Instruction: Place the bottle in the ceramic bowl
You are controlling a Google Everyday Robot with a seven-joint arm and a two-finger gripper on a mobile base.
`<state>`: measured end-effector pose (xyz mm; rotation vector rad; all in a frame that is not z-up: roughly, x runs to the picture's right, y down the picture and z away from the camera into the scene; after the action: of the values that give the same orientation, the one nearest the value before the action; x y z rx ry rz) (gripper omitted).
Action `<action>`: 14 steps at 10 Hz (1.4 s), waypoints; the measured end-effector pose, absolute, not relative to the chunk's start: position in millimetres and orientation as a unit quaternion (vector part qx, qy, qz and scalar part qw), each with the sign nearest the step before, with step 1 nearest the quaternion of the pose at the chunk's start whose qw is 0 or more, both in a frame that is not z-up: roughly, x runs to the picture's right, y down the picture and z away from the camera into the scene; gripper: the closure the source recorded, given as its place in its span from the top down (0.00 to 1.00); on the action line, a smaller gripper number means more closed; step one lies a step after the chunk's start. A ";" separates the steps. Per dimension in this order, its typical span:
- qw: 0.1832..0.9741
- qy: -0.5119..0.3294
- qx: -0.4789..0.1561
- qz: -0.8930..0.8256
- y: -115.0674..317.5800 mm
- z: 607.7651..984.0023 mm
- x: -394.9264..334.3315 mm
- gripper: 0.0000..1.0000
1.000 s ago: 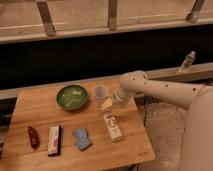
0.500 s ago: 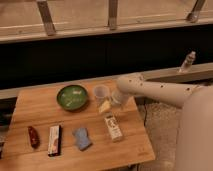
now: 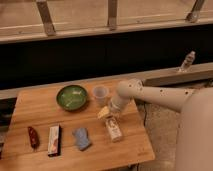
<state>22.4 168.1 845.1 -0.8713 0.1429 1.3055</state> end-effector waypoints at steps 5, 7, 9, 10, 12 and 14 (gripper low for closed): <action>0.691 0.071 -0.409 0.592 183.9 858.6 20.5 0.56; 0.690 0.072 -0.407 0.594 181.7 856.9 26.2 0.38; 0.689 0.075 -0.409 0.594 182.7 855.4 27.1 0.17; 0.688 0.074 -0.409 0.595 184.3 857.2 27.6 0.06; 0.686 0.072 -0.407 0.599 184.8 859.4 28.1 0.00; 0.685 0.072 -0.407 0.599 183.5 857.9 28.9 0.00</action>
<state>28.9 183.5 857.9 -0.9117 0.1621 1.3429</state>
